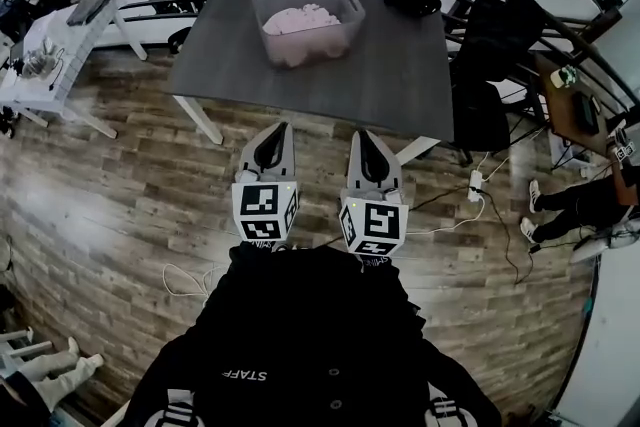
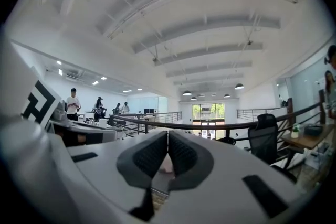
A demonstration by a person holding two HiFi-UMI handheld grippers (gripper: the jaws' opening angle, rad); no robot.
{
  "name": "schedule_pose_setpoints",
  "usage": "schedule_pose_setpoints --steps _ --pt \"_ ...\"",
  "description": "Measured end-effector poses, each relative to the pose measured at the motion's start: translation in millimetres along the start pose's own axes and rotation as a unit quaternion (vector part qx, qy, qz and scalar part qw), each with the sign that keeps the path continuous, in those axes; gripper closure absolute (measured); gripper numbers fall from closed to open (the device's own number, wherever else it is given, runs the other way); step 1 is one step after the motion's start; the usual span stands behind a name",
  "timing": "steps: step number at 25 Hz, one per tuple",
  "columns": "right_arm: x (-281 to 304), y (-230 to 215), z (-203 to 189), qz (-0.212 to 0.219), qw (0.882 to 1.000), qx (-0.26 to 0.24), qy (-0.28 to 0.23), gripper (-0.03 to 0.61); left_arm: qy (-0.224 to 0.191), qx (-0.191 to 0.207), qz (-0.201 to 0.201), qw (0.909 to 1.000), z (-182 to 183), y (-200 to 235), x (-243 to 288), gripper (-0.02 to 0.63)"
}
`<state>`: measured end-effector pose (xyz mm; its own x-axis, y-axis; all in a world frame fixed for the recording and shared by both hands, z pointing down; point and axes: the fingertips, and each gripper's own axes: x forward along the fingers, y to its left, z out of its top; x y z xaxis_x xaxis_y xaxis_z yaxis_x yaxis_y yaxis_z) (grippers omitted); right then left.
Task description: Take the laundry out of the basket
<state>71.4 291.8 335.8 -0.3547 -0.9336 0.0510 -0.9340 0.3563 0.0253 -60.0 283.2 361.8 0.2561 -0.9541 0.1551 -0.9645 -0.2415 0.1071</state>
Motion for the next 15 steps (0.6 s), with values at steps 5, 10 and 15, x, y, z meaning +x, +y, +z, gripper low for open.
schedule_pose_setpoints --steps 5,10,15 --pt "-3 -2 -8 0.007 1.0 -0.003 0.01 0.563 0.016 -0.004 0.002 0.9999 -13 -4 3 0.614" --pt "-8 -16 -20 0.009 1.0 0.0 0.021 0.563 0.031 -0.006 0.003 0.9995 -29 -17 9 0.614" --pt "-8 -22 -36 0.02 0.999 0.006 0.038 0.563 0.051 -0.008 0.008 0.9986 -46 -25 14 0.614"
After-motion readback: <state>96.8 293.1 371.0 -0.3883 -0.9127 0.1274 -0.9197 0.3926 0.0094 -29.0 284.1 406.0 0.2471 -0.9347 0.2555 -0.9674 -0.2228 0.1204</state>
